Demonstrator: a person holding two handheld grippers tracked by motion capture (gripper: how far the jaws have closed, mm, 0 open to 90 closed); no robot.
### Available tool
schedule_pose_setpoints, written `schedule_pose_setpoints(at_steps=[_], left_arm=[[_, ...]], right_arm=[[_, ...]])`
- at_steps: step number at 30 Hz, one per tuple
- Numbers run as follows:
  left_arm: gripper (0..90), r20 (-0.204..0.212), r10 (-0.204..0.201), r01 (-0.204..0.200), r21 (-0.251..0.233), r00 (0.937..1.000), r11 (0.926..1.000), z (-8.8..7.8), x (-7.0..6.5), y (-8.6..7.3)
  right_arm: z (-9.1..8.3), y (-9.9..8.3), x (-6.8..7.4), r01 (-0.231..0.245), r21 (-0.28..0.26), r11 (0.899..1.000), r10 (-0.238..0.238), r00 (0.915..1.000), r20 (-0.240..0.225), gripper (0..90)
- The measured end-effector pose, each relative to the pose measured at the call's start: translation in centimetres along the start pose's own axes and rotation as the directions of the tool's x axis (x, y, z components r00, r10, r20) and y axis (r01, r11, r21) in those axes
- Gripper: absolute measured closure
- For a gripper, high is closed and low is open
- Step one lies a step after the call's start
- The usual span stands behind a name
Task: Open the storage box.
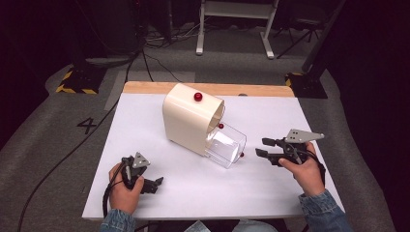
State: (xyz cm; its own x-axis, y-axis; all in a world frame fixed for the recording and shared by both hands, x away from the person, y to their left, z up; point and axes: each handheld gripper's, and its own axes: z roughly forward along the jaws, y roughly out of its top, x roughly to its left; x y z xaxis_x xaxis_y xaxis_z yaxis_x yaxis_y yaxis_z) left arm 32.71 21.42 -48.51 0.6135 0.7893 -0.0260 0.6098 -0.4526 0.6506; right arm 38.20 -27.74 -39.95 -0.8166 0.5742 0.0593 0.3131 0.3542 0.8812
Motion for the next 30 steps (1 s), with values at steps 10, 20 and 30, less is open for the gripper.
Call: schedule_pose_setpoints(at_steps=[10, 20, 30], left_arm=[[0.0, -0.003, 0.004, -0.004, -0.007, 1.0000, 1.0000, 0.0, 0.0, -0.1], [0.0, -0.006, 0.008, -0.008, -0.015, 1.0000, 0.9999, 0.0, 0.0, -0.2], [0.0, -0.003, 0.006, -0.006, -0.017, 1.0000, 0.9998, 0.0, 0.0, -0.3]], right_arm=[[0.6, 2.4, 0.5, 0.022, -0.075, 0.997, -0.023, 0.9995, -0.021, 44.2], [3.3, 4.2, 0.6, 0.059, -0.088, 0.994, -0.065, 0.9959, -0.063, 47.4], [7.1, 5.2, 0.5, 0.085, -0.070, 0.994, -0.093, 0.9894, -0.112, 56.6]])
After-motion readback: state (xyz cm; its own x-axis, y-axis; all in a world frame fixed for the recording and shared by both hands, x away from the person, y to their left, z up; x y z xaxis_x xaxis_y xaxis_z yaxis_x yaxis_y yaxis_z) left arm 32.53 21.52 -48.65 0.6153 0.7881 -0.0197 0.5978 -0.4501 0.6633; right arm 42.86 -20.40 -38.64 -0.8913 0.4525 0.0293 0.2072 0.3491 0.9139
